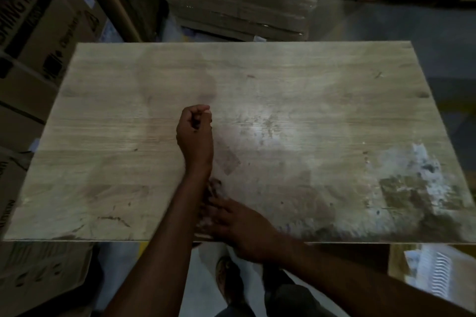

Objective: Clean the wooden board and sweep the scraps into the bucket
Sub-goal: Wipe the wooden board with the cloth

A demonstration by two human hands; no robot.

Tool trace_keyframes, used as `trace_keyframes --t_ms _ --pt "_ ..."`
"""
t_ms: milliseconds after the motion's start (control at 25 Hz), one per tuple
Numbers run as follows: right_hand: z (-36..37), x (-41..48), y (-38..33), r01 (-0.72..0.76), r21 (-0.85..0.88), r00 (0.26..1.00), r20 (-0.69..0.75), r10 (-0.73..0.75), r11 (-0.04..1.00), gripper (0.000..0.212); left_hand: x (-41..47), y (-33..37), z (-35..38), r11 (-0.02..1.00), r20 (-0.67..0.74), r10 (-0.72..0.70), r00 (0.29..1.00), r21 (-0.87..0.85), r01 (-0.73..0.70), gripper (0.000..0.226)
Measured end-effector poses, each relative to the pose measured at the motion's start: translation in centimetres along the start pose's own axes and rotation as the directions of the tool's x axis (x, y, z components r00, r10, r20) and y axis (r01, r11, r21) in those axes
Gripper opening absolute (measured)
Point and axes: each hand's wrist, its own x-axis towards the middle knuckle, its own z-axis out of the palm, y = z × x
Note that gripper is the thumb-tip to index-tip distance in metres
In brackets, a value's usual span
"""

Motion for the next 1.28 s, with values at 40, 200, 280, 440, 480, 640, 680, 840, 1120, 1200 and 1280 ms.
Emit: trace_keyframes --t_ms 40,200,280,440,480,640,680,840,1120,1200,1280 --pt "-0.6 -3.3 1.3 0.01 -0.045 1.0 0.014 -0.009 0.999 0.042 0.3 0.0 0.1 1.0 0.021 -0.013 1.0 0.007 0.013 0.01" --pt "-8.0 -10.9 10.7 -0.446 -0.171 0.867 -0.323 0.378 0.878 0.043 -1.8 -1.2 3.9 0.992 0.113 -0.073 0.991 0.113 0.06 0.01" --pt "-12.3 -11.8 16.0 -0.712 -0.13 0.659 -0.466 0.591 0.69 0.046 -1.8 -1.6 5.2 0.984 0.161 -0.085 0.983 0.17 0.057 0.011" --pt "-14.8 -6.6 21.1 -0.804 -0.074 0.544 -0.494 0.678 0.59 0.056 -2.5 -0.3 8.2 0.979 0.161 -0.006 0.987 0.203 -0.027 0.01" --pt "-14.1 -3.9 20.4 -0.771 -0.067 0.579 -0.487 0.654 0.633 0.059 -2.4 0.2 8.7 0.979 0.14 0.008 0.99 0.203 -0.037 0.01" --pt "-8.1 3.3 13.7 -0.377 -0.156 0.906 -0.268 0.328 0.913 0.049 -2.1 1.4 8.9 0.973 0.126 0.035 0.991 0.222 -0.063 0.011" --pt "-7.2 3.5 13.2 -0.275 -0.23 0.952 -0.198 0.232 0.934 0.049 -1.9 1.5 8.4 0.972 0.121 0.029 0.992 0.228 -0.057 0.011" --pt "-7.2 5.3 14.9 -0.421 -0.253 0.9 -0.235 0.367 0.871 0.054 -0.9 0.7 5.0 0.97 0.048 0.004 0.999 0.243 -0.016 0.013" --pt "-5.4 7.8 11.6 0.027 -0.412 1.0 0.004 -0.027 0.911 0.051 0.4 -1.3 -2.1 0.973 0.013 0.012 1.0 0.232 -0.014 0.011" --pt "-6.7 11.6 13.1 -0.353 -0.365 0.925 -0.273 0.263 0.861 0.056 0.9 -2.1 -5.2 0.975 0.015 0.009 1.0 0.224 -0.012 0.011" --pt "-7.6 16.5 13.5 -0.651 -0.224 0.742 -0.391 0.545 0.725 0.063 1.5 -2.7 -8.6 0.975 0.004 0.018 1.0 0.221 -0.019 0.009"
